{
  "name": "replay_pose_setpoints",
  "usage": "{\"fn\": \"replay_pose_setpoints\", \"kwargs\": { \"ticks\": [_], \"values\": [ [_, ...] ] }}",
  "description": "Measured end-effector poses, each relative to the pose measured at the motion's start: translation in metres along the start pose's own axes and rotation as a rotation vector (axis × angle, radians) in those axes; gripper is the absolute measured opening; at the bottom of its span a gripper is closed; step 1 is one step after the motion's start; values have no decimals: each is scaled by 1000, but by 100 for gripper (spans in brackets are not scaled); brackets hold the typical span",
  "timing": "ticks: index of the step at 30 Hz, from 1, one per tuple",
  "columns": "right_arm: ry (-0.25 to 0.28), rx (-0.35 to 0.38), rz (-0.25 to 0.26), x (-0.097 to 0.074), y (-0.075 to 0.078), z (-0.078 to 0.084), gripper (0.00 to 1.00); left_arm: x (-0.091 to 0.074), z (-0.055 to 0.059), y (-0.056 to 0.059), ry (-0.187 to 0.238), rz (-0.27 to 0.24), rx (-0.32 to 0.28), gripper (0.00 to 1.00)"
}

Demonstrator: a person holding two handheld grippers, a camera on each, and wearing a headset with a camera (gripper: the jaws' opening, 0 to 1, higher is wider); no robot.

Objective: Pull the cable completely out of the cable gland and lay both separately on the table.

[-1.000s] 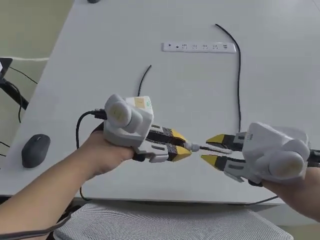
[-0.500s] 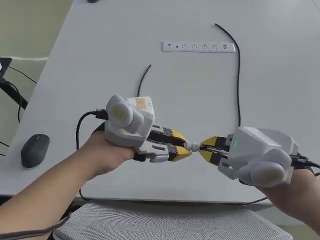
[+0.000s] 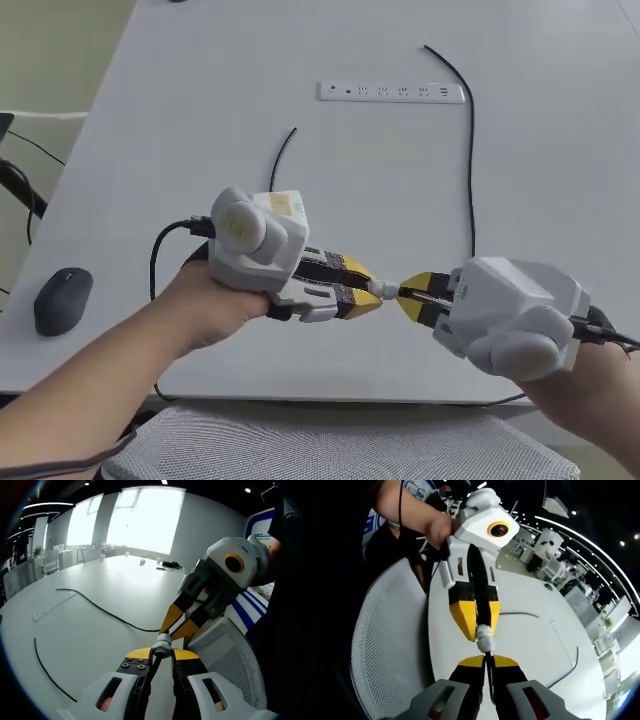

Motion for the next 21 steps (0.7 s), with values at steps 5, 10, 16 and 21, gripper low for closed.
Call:
{"fn": "replay_pose_setpoints", "kwargs": {
  "ticks": [5,10,16,21],
  "values": [
    [-10,16,4,1,1,2,0,1,0,-1,1,-5,5,15],
    [-15,33,6,2,2,3,0,1,-1,-1,-4,-12,25,15],
    [-14,62,8,2,3,4,0,2,-2,-1,-3,-22,31,15],
    [-23,63,9,2,3,6,0,2,-1,-2,-8,-23,32,15]
  ]
}}
Point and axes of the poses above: the centre of the closed fingertips' face, and the gripper's own axes: x roughly forward along the fingers, y roughly to its right, z roughly out of its underside, the point moved 7 cm from there along -x, roughly backward along the fingers, and after that the axes turned 14 degrees about z, right-handed, at the moved point
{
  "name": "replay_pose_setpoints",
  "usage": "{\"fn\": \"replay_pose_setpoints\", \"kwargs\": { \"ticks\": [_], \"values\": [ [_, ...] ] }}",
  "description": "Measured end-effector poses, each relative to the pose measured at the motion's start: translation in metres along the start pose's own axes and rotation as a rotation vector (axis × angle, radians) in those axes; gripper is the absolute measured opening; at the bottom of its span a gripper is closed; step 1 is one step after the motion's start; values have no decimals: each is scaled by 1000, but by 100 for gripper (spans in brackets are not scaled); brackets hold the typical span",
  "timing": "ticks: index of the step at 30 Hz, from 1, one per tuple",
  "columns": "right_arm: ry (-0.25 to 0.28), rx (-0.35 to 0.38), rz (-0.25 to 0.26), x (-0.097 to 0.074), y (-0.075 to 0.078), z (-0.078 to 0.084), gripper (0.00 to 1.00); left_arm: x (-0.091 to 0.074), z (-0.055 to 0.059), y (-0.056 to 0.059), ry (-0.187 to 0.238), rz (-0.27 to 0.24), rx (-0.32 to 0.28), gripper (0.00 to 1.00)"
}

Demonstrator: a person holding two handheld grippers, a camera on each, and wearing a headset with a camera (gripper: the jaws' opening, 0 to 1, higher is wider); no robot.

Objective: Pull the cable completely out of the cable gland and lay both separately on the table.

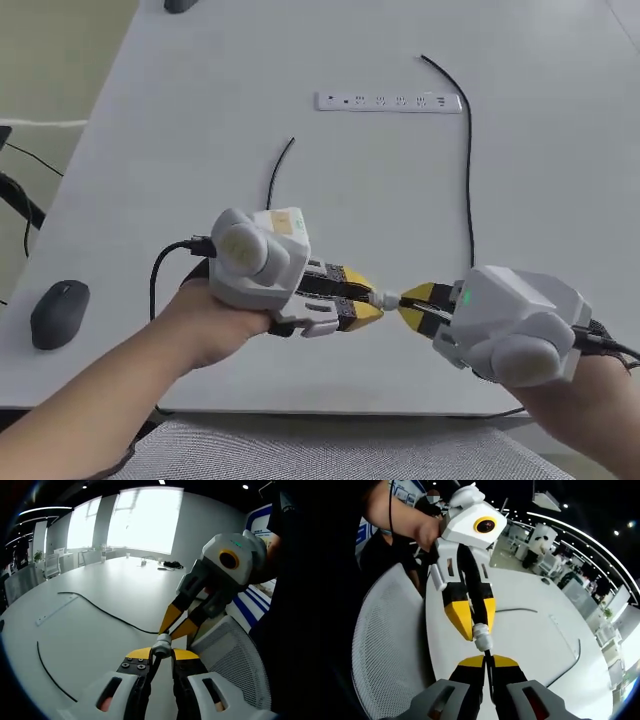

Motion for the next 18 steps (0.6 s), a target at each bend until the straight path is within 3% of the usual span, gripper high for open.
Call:
{"fn": "replay_pose_setpoints", "kwargs": {
  "ticks": [8,18],
  "values": [
    [-12,26,7,-1,3,6,0,-2,0,0,-1,-6,3,15],
    [-78,132,50,1,9,24,0,-3,0,1,8,-16,-5,15]
  ]
}}
Point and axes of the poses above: the centre of the closed fingertips' face, and the gripper's own axes: x roughly forward along the fingers, y roughly to its right, z roughly out of its underside, the point moved 7 cm from there along -x, roughly backward along the fingers, and after that the axes turned 14 degrees about z, right-handed, at the moved point
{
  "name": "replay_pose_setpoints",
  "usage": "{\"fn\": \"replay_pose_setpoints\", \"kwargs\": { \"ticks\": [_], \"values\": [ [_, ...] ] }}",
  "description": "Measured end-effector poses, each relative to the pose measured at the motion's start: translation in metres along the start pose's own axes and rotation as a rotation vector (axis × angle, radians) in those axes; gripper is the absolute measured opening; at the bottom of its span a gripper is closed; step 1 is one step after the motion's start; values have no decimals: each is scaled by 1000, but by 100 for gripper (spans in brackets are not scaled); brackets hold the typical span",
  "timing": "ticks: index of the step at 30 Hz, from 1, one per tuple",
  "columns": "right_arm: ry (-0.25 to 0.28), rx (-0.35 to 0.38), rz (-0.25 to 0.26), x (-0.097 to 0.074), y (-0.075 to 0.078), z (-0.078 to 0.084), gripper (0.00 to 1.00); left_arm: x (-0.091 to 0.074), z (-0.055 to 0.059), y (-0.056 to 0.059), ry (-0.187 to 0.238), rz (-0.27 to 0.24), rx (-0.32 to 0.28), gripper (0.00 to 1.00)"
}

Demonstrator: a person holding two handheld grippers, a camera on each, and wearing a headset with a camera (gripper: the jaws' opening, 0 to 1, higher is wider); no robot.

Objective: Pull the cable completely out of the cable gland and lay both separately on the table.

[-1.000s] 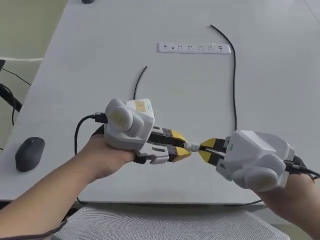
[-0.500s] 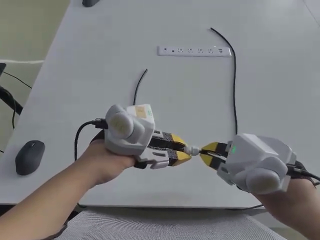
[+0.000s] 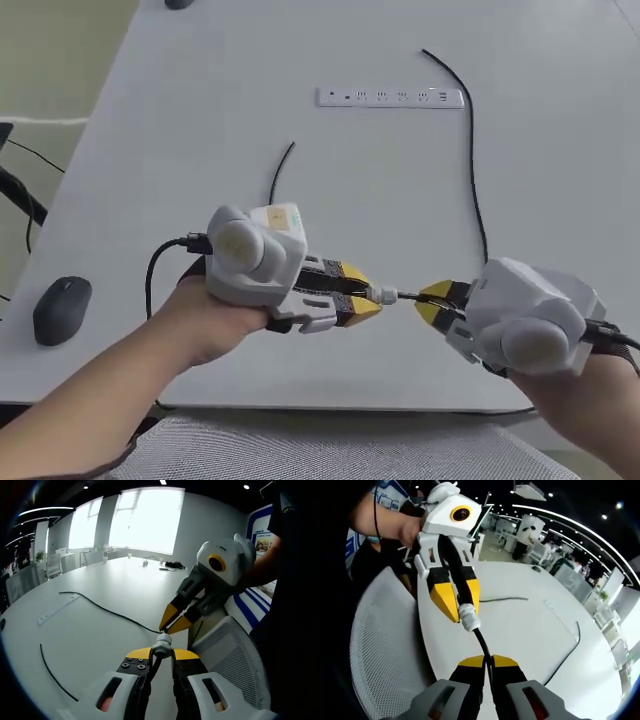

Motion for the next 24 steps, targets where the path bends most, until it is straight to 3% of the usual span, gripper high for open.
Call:
{"fn": "replay_pose_setpoints", "kwargs": {
  "ticks": [6,18,24],
  "values": [
    [-30,91,3,5,-1,4,0,3,0,2,4,-10,-4,15],
    [-51,117,17,9,0,9,0,4,2,-1,10,-19,-16,15],
    [-93,155,41,11,6,25,0,3,2,-1,15,-13,-18,15]
  ]
}}
Point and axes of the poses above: the centre of the closed fingertips' face, and the gripper's own axes: x roughly forward along the fingers, y roughly to its right, z roughly out of its underside, the point moved 7 cm from there along -x, roughly backward along the fingers, and after that the axes turned 14 degrees about z, right-handed, at the moved point
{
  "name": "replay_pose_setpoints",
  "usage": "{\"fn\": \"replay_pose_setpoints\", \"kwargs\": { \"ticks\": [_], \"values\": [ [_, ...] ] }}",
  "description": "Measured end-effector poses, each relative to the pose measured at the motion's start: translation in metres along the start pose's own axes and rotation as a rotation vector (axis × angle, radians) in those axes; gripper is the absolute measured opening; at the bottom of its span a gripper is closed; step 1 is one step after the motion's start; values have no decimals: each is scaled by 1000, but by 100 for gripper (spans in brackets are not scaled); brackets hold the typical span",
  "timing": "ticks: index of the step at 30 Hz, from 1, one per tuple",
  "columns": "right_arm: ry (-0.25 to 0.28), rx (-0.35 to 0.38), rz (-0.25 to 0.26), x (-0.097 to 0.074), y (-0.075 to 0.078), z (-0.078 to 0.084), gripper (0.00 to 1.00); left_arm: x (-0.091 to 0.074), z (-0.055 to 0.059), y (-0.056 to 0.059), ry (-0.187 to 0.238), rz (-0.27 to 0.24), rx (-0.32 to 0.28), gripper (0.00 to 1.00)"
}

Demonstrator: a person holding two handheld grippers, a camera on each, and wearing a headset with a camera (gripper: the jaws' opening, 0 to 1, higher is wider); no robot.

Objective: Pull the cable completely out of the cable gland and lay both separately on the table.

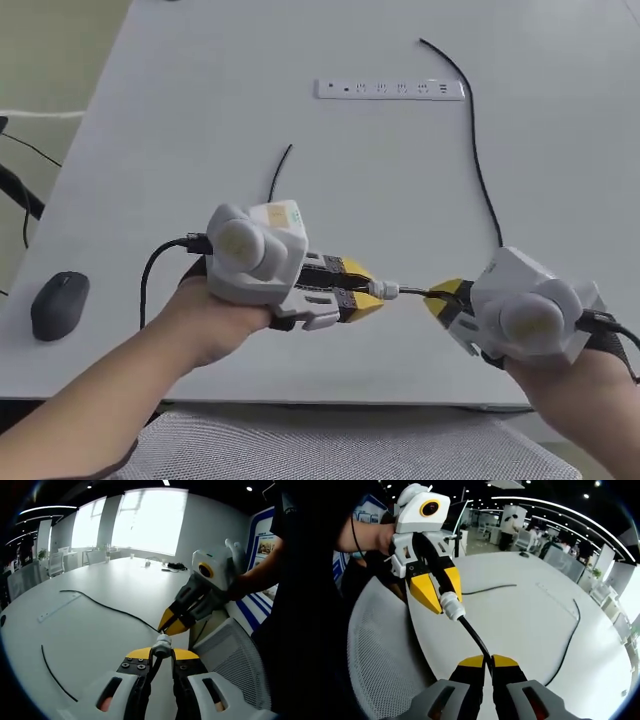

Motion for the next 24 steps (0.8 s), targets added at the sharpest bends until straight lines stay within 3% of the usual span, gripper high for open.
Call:
{"fn": "replay_pose_setpoints", "kwargs": {
  "ticks": [10,16,24],
  "values": [
    [-70,123,30,8,7,17,0,2,0,2,2,6,0,15],
    [-146,191,34,13,6,25,0,2,0,3,11,15,-6,15],
    [-129,173,34,10,4,25,0,0,4,2,2,-4,-14,15]
  ]
}}
Point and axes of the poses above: the centre of the closed fingertips' face, and the gripper's own axes: x roughly forward along the fingers, y roughly to its right, z roughly out of its underside, the point moved 7 cm from there along -x, roughly backward along the fingers, and after that the axes turned 14 degrees about z, right-handed, at the moved point
